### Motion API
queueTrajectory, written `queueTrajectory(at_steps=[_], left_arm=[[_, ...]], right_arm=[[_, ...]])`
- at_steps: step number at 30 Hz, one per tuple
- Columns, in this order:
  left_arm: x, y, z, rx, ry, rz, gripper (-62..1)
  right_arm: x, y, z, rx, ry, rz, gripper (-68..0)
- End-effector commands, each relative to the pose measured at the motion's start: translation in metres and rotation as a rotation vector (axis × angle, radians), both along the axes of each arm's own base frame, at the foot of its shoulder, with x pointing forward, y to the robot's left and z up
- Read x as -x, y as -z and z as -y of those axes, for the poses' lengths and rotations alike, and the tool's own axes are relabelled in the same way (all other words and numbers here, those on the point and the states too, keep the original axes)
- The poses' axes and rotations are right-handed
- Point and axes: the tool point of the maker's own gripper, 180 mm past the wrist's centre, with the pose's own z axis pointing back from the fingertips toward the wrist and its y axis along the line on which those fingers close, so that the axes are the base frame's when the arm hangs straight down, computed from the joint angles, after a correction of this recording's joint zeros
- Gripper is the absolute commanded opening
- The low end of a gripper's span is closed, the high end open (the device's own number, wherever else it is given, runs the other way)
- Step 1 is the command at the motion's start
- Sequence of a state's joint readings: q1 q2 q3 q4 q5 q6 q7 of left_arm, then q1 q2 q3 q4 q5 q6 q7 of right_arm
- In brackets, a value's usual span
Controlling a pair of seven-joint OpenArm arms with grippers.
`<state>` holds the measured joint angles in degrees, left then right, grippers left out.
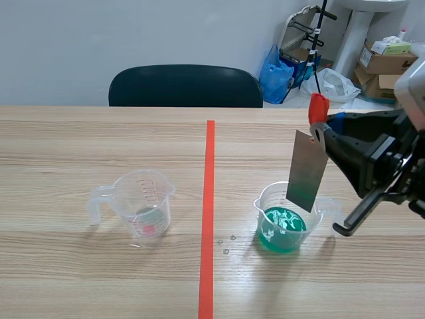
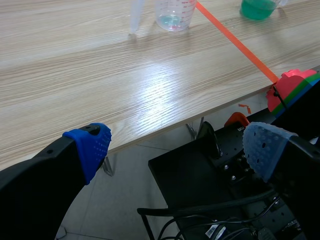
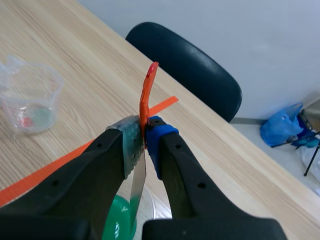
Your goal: Do the redox reaction experiment
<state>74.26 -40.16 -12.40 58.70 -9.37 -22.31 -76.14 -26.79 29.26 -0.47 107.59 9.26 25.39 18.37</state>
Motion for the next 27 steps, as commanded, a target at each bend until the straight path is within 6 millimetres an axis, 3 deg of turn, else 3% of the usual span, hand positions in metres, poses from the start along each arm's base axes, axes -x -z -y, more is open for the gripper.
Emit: queueTrajectory(at_steps=[1, 16, 27], left_arm=[[0.0, -0.002, 0.001, 0.013, -0.012, 0.011, -4.3], [0.001, -0.002, 0.001, 0.013, -0.011, 0.011, -4.3], [0.001, -0.002, 0.001, 0.013, -0.011, 0.011, -4.3]], right_arm=[[0.0, -0.014, -0.001, -0.018, -0.006, 0.026, -65.6], [-0.001, -0.049, -0.008, -0.008, 0.014, 0.027, -65.6], [0.0, -0.06, -0.01, 0.009, 0.027, 0.017, -65.6]])
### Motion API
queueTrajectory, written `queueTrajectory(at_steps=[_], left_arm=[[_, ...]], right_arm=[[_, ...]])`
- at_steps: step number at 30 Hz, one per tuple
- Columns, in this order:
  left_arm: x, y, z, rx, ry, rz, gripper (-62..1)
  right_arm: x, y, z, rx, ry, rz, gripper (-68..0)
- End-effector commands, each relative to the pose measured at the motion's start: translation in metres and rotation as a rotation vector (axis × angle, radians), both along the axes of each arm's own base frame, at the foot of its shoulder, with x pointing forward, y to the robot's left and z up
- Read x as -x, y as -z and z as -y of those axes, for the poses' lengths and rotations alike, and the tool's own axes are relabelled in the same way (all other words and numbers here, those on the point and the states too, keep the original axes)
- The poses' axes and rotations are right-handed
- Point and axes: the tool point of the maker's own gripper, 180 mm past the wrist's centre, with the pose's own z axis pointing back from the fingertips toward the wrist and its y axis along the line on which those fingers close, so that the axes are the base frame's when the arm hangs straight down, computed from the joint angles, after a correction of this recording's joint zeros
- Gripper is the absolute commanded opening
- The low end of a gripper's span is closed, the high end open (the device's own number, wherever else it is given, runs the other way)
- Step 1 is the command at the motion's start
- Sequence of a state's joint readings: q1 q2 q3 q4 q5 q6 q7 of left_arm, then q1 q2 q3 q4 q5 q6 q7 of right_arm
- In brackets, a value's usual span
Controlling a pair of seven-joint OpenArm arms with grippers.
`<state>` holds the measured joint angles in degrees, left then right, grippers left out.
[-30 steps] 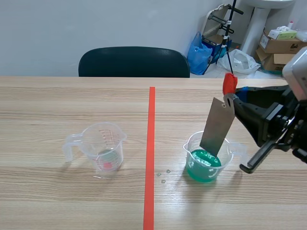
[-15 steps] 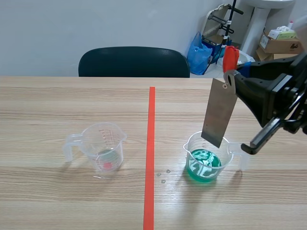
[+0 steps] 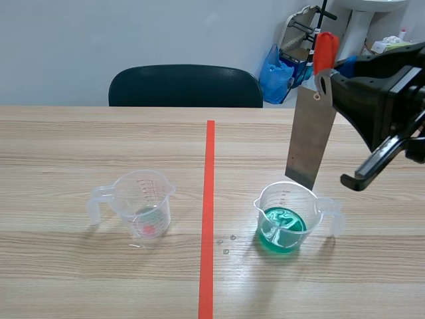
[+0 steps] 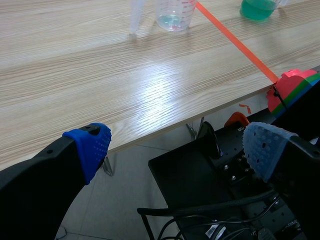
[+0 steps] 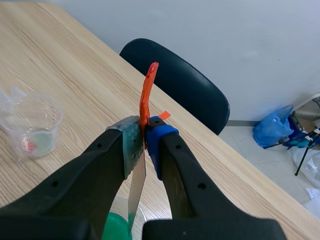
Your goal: Do the redox reaction experiment
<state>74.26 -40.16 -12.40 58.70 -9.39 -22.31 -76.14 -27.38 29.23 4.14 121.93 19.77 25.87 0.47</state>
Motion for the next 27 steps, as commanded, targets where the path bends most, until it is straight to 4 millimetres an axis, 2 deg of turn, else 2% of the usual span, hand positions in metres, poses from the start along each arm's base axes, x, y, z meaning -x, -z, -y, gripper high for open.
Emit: queueTrajectory(at_steps=[1, 8, 27], left_arm=[[0.0006, -0.0024, 0.0013, 0.013, -0.011, 0.011, -4.3], [0.0006, -0.0024, 0.0013, 0.013, -0.011, 0.011, -4.3], [0.0004, -0.0025, 0.0012, 0.013, -0.01, 0.011, -4.3]], right_arm=[[-0.0001, -0.0086, -0.001, 0.007, -0.006, 0.025, -65.6], [0.0048, -0.0033, 0.0014, 0.005, -0.002, 0.006, -65.6], [0.0051, -0.01, 0.0052, -0.008, 0.002, 0.036, -65.6]])
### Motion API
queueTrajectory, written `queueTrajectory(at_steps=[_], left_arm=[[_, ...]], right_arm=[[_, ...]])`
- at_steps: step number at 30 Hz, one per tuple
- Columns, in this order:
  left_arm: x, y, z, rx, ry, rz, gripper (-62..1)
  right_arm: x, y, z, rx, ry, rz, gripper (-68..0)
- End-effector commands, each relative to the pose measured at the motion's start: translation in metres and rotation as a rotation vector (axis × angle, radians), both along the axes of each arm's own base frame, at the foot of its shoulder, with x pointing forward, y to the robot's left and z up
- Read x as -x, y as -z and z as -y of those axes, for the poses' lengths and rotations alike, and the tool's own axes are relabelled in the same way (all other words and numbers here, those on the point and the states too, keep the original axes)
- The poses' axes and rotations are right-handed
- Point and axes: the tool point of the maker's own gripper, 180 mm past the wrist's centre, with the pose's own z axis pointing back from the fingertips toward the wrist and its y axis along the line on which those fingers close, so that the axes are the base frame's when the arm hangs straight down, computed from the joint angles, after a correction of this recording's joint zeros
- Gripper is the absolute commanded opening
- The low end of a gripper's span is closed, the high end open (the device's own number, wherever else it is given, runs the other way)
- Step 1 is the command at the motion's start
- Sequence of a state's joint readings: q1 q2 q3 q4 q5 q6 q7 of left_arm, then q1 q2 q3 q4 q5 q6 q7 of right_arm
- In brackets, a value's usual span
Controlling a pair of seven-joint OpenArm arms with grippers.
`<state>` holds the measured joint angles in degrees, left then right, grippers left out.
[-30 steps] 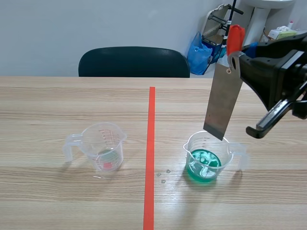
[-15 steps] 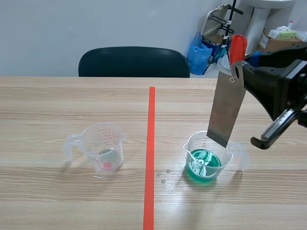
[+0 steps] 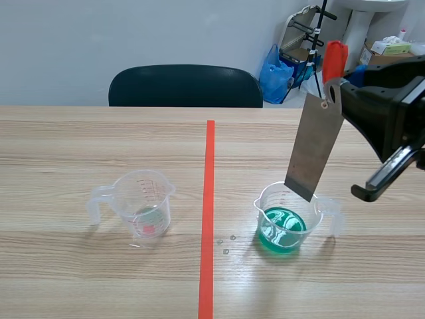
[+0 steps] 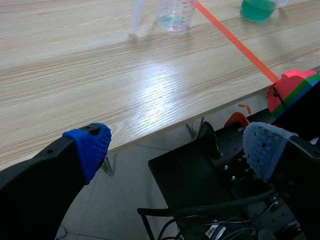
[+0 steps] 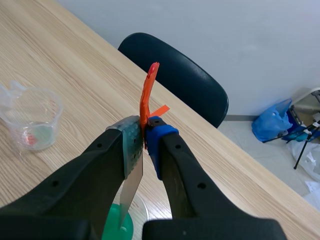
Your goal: Do the redox reaction experiment
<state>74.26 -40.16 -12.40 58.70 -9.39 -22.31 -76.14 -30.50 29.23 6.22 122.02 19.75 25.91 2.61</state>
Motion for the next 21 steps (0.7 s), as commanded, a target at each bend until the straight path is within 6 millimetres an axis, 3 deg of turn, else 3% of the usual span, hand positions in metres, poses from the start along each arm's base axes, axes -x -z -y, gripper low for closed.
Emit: queueTrajectory(at_steps=[1, 21], left_arm=[[0.0004, -0.0025, 0.0012, 0.013, -0.01, 0.011, -4.3], [-0.0002, -0.0026, 0.0009, 0.012, -0.005, 0.01, -4.3]], right_arm=[[-0.0007, -0.0136, -0.0018, -0.003, -0.012, 0.045, -65.6], [-0.0003, -0.0157, -0.0025, -0.011, -0.016, 0.055, -65.6]])
